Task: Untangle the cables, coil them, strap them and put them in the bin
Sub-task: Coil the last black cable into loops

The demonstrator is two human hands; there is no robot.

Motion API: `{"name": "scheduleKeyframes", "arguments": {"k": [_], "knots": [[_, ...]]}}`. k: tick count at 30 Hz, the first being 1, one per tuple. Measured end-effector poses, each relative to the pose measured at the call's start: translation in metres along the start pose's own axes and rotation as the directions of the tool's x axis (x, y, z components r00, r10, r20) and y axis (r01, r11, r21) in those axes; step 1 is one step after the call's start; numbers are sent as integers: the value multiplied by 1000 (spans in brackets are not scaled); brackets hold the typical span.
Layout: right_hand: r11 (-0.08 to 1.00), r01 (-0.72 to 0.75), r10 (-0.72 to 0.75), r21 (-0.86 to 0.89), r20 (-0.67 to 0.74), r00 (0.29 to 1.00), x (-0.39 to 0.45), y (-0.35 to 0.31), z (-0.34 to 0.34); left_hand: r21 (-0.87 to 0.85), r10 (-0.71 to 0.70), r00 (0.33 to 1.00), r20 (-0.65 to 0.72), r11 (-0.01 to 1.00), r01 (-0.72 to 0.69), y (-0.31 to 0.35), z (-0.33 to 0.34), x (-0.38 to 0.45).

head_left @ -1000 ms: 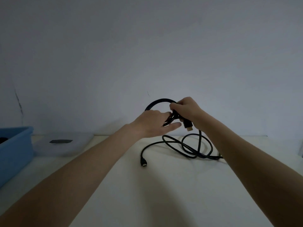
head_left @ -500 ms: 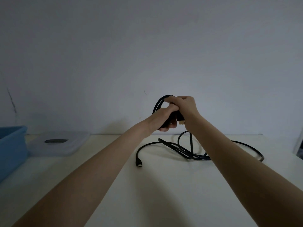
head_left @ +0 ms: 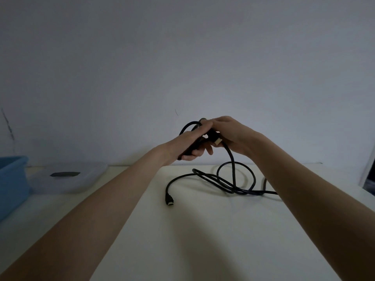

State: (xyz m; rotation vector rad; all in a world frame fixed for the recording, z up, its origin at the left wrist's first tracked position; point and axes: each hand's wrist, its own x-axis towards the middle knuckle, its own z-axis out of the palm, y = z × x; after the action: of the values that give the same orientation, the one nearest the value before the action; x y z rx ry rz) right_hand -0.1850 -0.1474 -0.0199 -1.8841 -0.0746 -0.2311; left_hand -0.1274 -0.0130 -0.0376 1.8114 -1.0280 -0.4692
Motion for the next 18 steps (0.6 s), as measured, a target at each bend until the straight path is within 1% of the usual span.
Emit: {"name": "scheduleKeyframes", "arguments": {"k": [2,7,10,12,14,16,18], "knots": [[1000,-22,22,13,31,999,-1,1,2,102,-38,999,-4,994,38,-3,4,-2],[995,-92,94,-31,71,993,-3,2,-3,143,-75,997,22,987,71,-4,11,-2],[989,-120,118,-83,-21,993,-2,-1,-7,148,-75,997,20,986,71,3,12,-1],[975,-159,144,-157,-101,984,1,-2,-5,158,-80,997,-6,984,80,6,13,1],[938,-221,168,-266,-209,963,5,-1,1,251,-96,993,-63,962,109,7,16,5],[883,-282,173,-375,-297,939,9,0,6,364,-74,989,-128,924,117,4,20,11],[836,-300,155,-458,-328,932,9,-1,9,394,-47,983,-180,912,116,1,20,12]]}}
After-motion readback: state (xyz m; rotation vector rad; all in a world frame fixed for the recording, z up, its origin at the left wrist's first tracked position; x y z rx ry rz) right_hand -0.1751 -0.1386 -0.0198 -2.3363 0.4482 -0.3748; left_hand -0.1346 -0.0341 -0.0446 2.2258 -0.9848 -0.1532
